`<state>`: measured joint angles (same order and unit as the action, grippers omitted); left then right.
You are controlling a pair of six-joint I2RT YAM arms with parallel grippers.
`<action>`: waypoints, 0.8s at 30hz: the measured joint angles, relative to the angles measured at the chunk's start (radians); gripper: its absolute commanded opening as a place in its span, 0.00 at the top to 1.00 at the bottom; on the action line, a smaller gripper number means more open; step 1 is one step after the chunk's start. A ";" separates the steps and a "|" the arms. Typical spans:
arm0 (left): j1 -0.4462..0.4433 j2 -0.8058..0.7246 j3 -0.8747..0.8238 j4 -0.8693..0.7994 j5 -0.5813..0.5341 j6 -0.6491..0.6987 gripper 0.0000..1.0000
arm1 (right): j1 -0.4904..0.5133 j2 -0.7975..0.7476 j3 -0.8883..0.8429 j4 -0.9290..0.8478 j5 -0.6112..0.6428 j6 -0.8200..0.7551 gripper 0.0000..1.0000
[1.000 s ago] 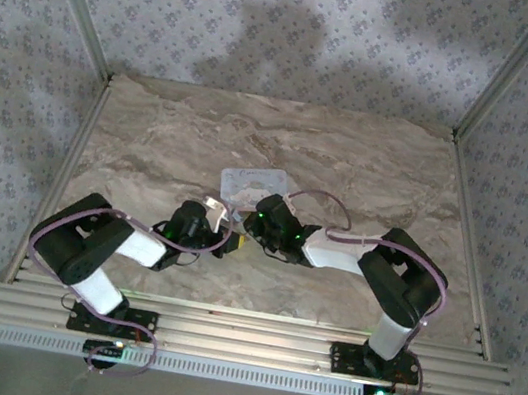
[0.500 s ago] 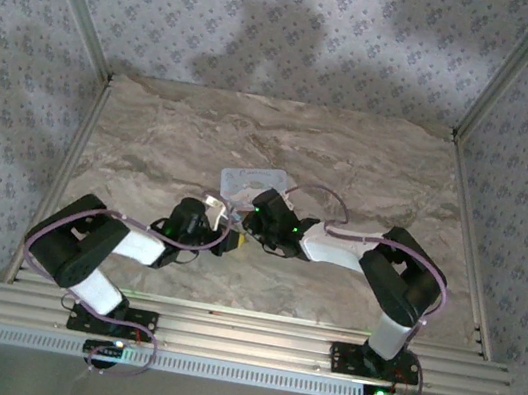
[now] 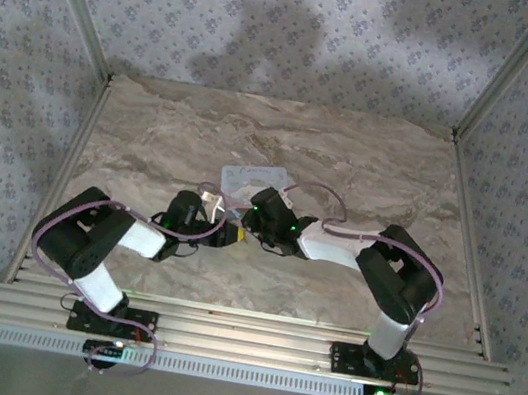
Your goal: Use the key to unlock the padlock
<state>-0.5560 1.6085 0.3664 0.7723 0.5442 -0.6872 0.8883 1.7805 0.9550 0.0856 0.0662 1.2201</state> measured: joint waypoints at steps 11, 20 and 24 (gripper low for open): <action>-0.100 -0.116 0.006 -0.177 -0.246 0.253 1.00 | 0.000 0.018 0.018 -0.011 -0.033 -0.003 1.00; 0.042 0.078 0.005 0.118 0.018 -0.029 1.00 | -0.010 0.032 0.016 0.034 -0.029 0.002 1.00; 0.062 0.125 0.005 0.190 0.075 -0.107 1.00 | -0.012 0.032 0.010 0.045 -0.028 0.002 1.00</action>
<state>-0.4942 1.7332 0.3714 0.9619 0.6193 -0.7940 0.8764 1.8130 0.9646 0.1310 0.0383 1.2217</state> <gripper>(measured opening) 0.048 0.187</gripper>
